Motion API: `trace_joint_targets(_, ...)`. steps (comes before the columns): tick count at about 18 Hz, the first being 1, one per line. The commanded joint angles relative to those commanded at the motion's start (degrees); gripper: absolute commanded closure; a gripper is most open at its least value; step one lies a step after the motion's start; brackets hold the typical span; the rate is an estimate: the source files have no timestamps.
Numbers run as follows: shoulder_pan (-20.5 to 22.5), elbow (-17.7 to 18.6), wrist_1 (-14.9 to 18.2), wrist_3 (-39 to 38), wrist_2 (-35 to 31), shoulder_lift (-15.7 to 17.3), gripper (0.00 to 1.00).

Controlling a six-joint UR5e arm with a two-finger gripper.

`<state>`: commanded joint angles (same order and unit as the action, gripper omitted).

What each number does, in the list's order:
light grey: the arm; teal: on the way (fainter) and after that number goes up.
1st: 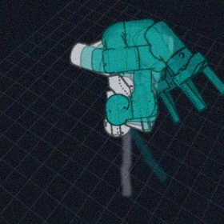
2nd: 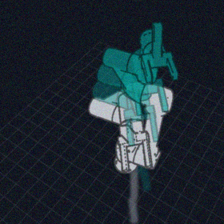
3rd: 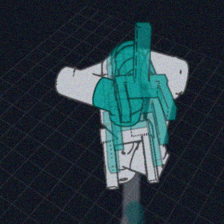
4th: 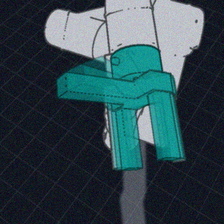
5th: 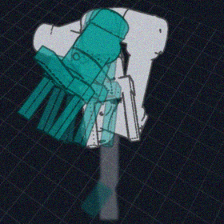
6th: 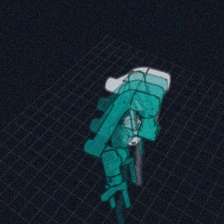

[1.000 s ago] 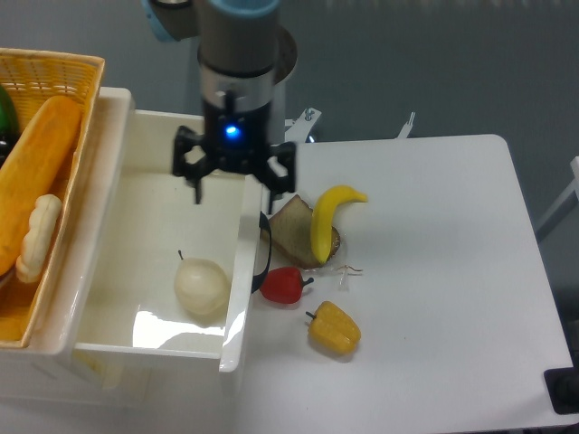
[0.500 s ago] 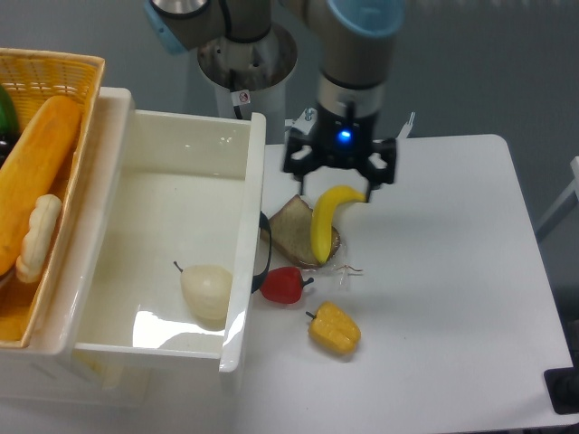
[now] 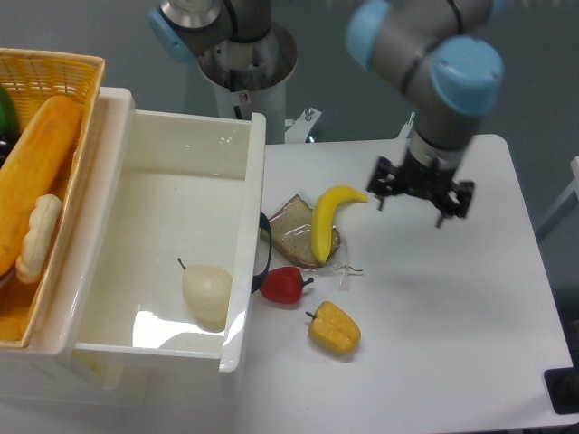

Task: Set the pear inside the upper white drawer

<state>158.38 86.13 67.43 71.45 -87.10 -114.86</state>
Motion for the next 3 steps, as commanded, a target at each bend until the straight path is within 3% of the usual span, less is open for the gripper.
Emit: trace_joint_targets(3, -0.17, -0.35, -1.68, 0.0, 0.0, -1.85, 0.0)
